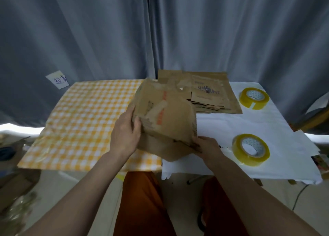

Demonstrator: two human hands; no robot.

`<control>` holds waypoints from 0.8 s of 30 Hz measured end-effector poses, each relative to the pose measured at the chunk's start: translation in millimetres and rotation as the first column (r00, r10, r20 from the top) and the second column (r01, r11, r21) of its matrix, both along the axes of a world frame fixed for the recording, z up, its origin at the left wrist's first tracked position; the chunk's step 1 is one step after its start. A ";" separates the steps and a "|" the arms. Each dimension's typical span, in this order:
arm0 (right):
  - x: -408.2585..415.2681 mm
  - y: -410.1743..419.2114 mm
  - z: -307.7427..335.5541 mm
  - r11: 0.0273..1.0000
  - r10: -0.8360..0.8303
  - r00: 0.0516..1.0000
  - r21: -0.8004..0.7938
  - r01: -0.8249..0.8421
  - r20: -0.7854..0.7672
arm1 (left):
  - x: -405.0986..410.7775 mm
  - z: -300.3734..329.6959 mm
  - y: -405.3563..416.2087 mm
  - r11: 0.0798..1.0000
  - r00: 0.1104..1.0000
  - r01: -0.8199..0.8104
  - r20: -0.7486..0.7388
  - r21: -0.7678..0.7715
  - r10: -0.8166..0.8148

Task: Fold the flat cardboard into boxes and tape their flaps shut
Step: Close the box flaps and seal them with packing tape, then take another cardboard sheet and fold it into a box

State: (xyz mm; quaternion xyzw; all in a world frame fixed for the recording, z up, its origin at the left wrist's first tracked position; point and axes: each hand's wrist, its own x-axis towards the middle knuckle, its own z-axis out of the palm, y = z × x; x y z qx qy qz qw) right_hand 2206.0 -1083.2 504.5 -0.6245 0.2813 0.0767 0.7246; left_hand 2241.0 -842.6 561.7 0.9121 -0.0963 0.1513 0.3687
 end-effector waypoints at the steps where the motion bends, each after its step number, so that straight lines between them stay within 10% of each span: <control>1: 1.3 3.0 3.8 0.999 0.016 1.000 0.027 -0.017 0.023 | -2.0 -1.7 5.6 0.997 0.998 -0.065 0.025 0.030 0.064; 4: 5.1 18.5 14.4 0.983 0.186 0.978 -0.027 -0.184 0.096 | -14.9 -7.9 -0.6 0.951 0.991 -0.081 0.123 0.298 0.046; 7: 7.9 33.5 20.9 0.965 0.261 0.957 -0.072 -0.253 0.130 | -26.8 -14.1 -34.6 0.903 0.989 0.124 -0.126 0.411 -0.078; 16: -4.2 5.3 18.1 0.924 0.365 0.923 -0.167 -0.343 0.122 | -13.2 -25.4 -104.9 0.672 0.892 0.125 -0.379 0.730 0.246; 24: -3.9 9.1 -0.8 0.939 0.294 0.947 -0.144 -0.311 -0.132 | -22.7 -0.9 -43.5 0.973 0.970 -0.206 -0.157 -0.104 0.188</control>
